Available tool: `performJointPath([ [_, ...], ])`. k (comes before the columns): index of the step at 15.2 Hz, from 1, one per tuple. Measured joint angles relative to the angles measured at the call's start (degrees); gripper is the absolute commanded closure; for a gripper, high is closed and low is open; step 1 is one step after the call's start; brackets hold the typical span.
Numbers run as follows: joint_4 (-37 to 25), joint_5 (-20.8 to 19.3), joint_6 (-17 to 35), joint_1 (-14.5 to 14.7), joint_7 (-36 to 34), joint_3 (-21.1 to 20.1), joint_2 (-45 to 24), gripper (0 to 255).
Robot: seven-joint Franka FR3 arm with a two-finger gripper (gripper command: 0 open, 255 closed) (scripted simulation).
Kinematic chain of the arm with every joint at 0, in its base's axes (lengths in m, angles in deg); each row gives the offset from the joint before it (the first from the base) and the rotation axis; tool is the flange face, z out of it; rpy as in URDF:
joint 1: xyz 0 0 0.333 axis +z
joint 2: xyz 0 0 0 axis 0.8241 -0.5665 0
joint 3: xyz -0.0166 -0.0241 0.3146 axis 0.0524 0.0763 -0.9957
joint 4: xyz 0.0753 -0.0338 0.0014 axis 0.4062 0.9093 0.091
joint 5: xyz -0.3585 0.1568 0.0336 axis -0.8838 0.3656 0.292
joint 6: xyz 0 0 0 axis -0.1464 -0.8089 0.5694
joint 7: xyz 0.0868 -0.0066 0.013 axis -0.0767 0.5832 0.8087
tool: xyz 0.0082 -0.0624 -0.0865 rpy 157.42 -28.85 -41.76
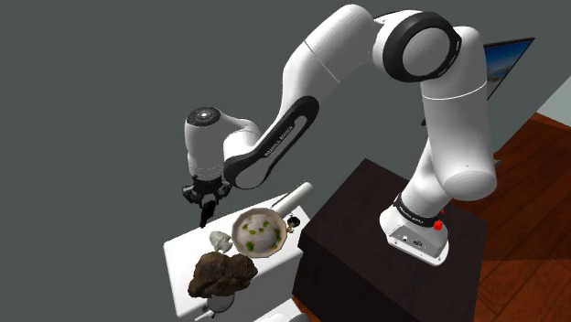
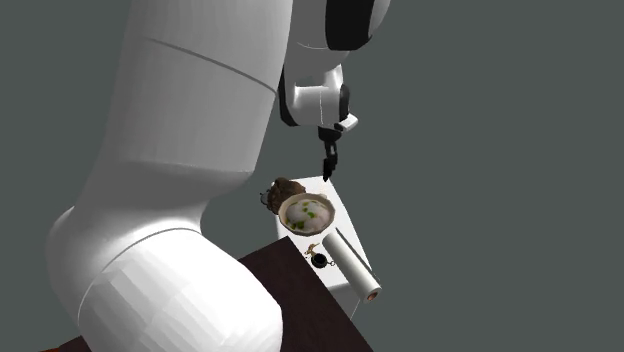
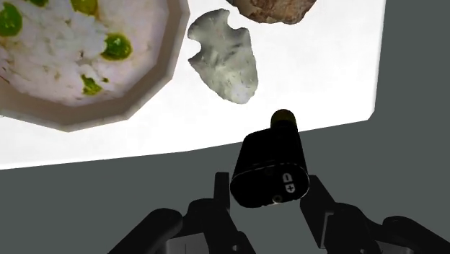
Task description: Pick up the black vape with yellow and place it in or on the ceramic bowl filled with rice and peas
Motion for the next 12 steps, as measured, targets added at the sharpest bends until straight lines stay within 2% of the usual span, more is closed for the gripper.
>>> performJointPath([
  [12,30.42,2.0,13.11,-6.28,1.59,-1.98,18.48,255],
])
